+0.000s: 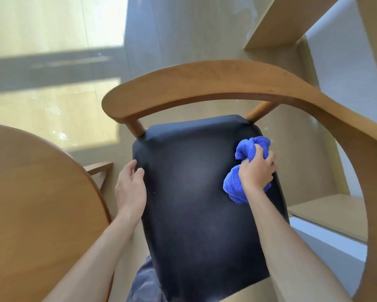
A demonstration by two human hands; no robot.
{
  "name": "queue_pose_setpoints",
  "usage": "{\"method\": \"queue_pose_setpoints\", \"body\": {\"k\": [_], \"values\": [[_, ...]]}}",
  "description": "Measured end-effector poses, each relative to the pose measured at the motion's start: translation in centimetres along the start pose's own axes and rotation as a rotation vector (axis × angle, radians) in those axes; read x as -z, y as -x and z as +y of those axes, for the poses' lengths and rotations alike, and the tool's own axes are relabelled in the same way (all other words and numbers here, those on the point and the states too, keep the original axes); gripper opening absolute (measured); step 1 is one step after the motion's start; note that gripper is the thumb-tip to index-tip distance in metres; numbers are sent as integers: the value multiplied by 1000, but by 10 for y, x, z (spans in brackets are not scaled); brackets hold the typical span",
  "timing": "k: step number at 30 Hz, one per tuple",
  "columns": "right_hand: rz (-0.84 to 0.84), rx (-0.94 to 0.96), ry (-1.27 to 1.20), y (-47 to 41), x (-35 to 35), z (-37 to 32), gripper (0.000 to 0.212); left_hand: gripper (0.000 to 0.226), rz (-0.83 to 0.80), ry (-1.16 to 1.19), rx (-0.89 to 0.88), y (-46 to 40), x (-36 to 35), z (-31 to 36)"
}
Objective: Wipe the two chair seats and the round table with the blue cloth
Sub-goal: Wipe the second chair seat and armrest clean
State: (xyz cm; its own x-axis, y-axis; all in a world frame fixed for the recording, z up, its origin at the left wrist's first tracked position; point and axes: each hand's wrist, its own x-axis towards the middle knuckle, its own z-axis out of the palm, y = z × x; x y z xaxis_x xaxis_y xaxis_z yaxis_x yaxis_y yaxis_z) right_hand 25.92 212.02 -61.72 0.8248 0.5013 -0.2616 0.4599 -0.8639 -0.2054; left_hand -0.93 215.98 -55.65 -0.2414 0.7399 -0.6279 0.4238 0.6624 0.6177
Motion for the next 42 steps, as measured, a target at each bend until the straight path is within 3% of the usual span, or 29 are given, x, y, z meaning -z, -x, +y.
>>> {"method": "queue_pose_setpoints", "body": {"k": [3,8,13,20,26,32,35,38,42], "values": [[-42,93,26,28,-12,-31,44,38,25,31,19,-2,4,-1],[-106,417,116,108,-43,-87,59,37,56,48,35,-1,8,-7],[-114,716,263,161,-56,-88,55,40,86,68,10,-1,16,-3],[-247,1073,320,224,-65,-25,33,40,100,34,-11,14,18,-5],[-296,1228,329,256,-57,51,36,40,91,30,-22,26,19,-4],[-651,1424,396,255,-35,115,42,38,38,6,-13,39,10,-12],[-715,1573,476,234,-17,139,37,38,9,-2,-11,47,4,-15],[-627,1569,501,204,-2,156,38,38,-4,-34,-11,59,-6,-16],[-493,1337,481,155,9,157,51,37,-57,-13,1,69,-22,-25]]}}
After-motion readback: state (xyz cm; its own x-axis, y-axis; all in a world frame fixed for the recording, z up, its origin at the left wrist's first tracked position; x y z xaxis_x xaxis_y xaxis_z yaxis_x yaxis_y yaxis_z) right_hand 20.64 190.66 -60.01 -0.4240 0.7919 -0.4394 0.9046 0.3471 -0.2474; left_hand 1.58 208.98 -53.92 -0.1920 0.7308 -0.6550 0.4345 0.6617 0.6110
